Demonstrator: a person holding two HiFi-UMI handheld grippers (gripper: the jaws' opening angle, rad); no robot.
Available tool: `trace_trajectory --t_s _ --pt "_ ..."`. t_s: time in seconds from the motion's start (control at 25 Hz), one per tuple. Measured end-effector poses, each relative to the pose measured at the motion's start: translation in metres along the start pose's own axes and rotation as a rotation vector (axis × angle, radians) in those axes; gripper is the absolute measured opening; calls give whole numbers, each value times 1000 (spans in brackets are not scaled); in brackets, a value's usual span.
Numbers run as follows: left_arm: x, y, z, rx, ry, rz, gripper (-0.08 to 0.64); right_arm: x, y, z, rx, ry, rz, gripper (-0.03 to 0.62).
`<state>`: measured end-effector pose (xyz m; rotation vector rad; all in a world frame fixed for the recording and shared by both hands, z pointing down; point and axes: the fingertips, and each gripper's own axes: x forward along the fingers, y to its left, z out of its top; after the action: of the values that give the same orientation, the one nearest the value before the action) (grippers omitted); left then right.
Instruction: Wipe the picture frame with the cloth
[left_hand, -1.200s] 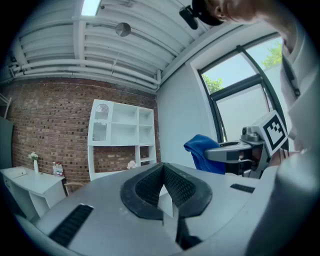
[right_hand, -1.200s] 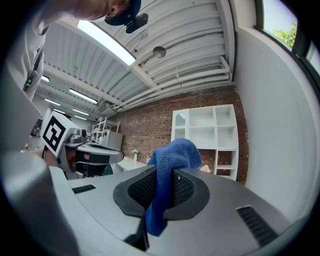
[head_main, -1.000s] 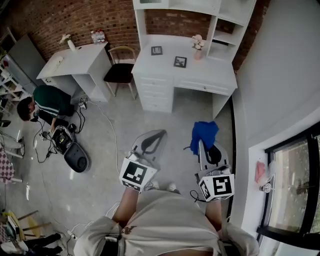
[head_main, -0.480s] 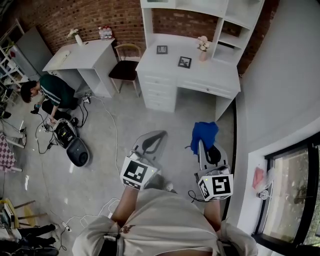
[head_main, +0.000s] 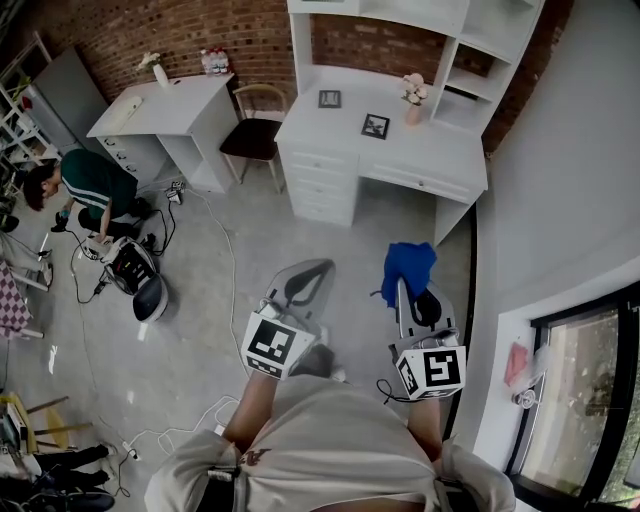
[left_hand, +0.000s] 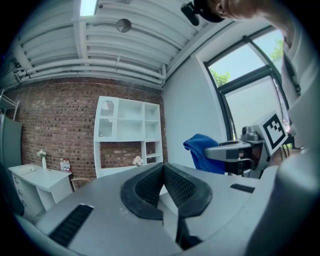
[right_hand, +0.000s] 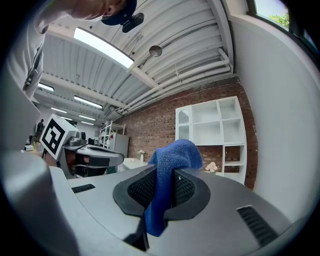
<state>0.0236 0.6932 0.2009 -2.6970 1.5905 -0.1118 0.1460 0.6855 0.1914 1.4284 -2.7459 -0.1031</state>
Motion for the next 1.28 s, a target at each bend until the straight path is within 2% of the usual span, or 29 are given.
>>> trace_trajectory --t_s 0.44,0.72,1.28 --pt "50 51 0 -4 -6 -32 0 69 -20 -8 -2 33 -29 34" --pt "90 107 -2 -12 -3 -68 -2 134 -27 -11 -4 56 -58 34" --pt "137 155 -6 -14 -20 -127 0 191 -42 -15 -30 74 -118 34"
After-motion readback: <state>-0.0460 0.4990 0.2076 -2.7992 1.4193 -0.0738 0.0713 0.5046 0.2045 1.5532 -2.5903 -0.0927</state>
